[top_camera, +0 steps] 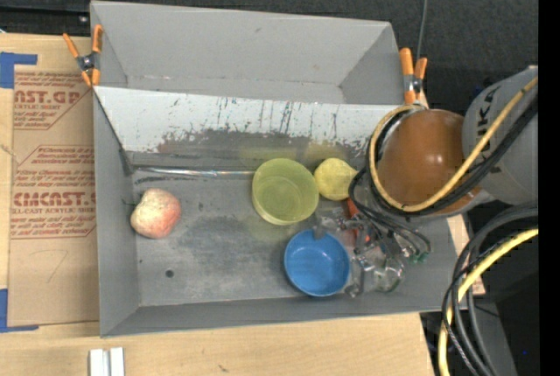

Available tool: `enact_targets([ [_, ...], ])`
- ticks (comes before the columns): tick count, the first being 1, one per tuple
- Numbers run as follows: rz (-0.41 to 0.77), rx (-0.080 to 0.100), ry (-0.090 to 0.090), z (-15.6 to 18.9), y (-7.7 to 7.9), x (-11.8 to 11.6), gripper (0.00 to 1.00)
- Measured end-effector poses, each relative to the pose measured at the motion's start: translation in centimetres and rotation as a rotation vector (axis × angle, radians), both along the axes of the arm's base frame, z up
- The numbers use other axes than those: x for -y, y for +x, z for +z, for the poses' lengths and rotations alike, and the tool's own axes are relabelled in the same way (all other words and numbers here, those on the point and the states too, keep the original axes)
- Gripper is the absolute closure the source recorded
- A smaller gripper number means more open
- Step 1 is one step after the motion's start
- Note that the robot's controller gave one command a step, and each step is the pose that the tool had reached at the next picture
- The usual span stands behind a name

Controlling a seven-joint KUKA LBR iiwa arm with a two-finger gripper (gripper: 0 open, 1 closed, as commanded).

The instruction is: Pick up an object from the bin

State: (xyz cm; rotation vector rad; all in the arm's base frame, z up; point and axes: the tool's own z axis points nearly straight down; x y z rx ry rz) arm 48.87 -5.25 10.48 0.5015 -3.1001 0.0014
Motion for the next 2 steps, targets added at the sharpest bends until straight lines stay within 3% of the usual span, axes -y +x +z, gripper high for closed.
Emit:
enact_targets([
  [1,-0.136,0.025,0.004,-3.3,-0.4,-2.5,0.00],
  [2,0.313,0.000,0.001,-3.5,-0.2,-3.9,1.00],
])
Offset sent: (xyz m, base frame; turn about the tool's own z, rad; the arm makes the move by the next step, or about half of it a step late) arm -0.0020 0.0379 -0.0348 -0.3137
